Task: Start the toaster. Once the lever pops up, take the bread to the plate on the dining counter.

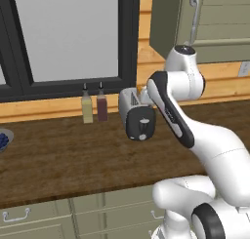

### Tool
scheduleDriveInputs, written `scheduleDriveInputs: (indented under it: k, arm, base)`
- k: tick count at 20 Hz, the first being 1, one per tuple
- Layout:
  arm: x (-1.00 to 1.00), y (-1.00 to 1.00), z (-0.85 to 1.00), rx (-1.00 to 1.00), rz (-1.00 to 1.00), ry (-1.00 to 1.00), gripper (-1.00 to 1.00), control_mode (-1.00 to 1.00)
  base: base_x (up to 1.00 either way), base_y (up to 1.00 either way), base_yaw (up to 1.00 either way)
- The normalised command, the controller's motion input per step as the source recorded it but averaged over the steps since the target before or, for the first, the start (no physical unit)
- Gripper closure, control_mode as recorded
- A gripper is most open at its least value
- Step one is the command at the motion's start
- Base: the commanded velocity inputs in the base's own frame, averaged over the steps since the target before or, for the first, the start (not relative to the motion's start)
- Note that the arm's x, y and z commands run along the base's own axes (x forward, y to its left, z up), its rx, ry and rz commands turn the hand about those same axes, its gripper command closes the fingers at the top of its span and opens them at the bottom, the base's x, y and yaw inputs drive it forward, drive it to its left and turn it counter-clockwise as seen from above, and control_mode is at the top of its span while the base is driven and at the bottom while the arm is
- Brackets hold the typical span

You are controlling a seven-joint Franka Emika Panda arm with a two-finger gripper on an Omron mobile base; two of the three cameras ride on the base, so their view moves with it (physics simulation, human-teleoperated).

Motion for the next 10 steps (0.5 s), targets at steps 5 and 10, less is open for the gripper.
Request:
scheduleDriveInputs:
  k: [5,10]
  arm:
    - [0.23,0.09,-0.55,-0.03,0.0,-0.03,1.0,-1.0]
    - [0.27,0.0,-0.44,-0.02,-0.01,0.0,1.0,-1.0]
  base:
    - [0.0,0.0,0.0]
    - [0.0,0.0,0.0]
